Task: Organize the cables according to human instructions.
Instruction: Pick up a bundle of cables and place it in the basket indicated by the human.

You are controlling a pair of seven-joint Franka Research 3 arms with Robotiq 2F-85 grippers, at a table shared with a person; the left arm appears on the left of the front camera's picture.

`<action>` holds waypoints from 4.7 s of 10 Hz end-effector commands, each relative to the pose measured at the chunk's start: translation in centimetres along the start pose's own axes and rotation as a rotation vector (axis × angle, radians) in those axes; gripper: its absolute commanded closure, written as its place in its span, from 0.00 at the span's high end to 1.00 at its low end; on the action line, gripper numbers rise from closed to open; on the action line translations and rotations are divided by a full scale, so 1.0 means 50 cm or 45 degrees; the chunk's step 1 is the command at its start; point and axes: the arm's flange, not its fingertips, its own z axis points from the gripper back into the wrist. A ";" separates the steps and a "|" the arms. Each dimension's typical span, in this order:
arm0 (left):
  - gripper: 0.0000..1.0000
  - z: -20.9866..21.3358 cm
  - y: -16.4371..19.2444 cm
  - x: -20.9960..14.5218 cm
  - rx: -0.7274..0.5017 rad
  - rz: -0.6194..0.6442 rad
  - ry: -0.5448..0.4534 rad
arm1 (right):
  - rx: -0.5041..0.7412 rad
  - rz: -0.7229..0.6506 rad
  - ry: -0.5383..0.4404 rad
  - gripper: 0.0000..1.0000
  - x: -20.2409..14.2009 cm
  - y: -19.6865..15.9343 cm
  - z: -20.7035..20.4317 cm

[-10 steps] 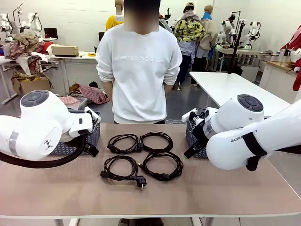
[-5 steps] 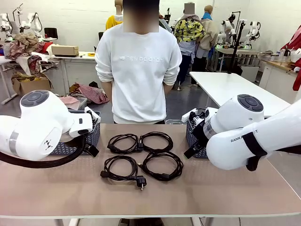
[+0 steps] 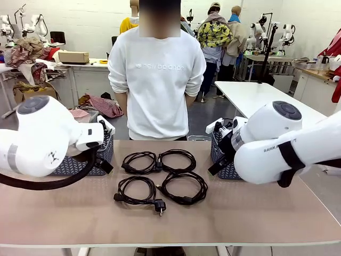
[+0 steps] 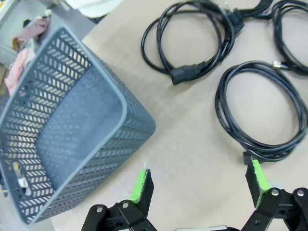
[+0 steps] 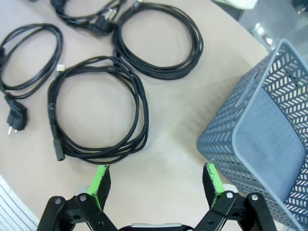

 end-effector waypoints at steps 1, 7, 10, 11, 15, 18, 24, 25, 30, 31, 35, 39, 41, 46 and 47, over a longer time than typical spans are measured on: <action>1.00 0.072 0.039 -0.033 -0.099 -0.066 -0.056 | 0.140 0.085 -0.032 1.00 0.002 -0.053 0.060; 1.00 0.184 0.102 -0.081 -0.277 -0.247 -0.216 | 0.361 0.141 -0.233 1.00 -0.024 -0.131 0.196; 1.00 0.210 0.128 -0.113 -0.327 -0.248 -0.321 | 0.438 0.122 -0.325 1.00 -0.057 -0.171 0.232; 1.00 0.215 0.133 -0.121 -0.337 -0.247 -0.344 | 0.445 0.114 -0.342 1.00 -0.069 -0.182 0.242; 1.00 0.223 0.148 -0.137 -0.337 -0.203 -0.363 | 0.482 0.111 -0.388 1.00 -0.092 -0.202 0.252; 1.00 0.234 0.181 -0.081 -0.318 -0.197 -0.339 | 0.452 0.080 -0.358 1.00 -0.093 -0.195 0.258; 1.00 0.234 0.181 -0.081 -0.318 -0.197 -0.339 | 0.452 0.080 -0.358 1.00 -0.093 -0.195 0.258; 1.00 0.234 0.181 -0.081 -0.318 -0.197 -0.339 | 0.452 0.080 -0.358 1.00 -0.093 -0.195 0.258; 1.00 0.234 0.181 -0.081 -0.318 -0.197 -0.339 | 0.452 0.080 -0.358 1.00 -0.093 -0.195 0.258; 1.00 0.234 0.181 -0.081 -0.318 -0.197 -0.339 | 0.452 0.080 -0.358 1.00 -0.093 -0.195 0.258; 1.00 0.234 0.181 -0.081 -0.318 -0.197 -0.339 | 0.452 0.080 -0.358 1.00 -0.093 -0.195 0.258; 1.00 0.234 0.181 -0.081 -0.318 -0.197 -0.339 | 0.452 0.080 -0.358 1.00 -0.093 -0.195 0.258; 1.00 0.234 0.181 -0.081 -0.318 -0.197 -0.339 | 0.452 0.080 -0.358 1.00 -0.093 -0.195 0.258; 1.00 0.234 0.181 -0.081 -0.318 -0.197 -0.339 | 0.452 0.080 -0.358 1.00 -0.093 -0.195 0.258; 1.00 0.234 0.181 -0.081 -0.318 -0.197 -0.339 | 0.452 0.080 -0.358 1.00 -0.093 -0.195 0.258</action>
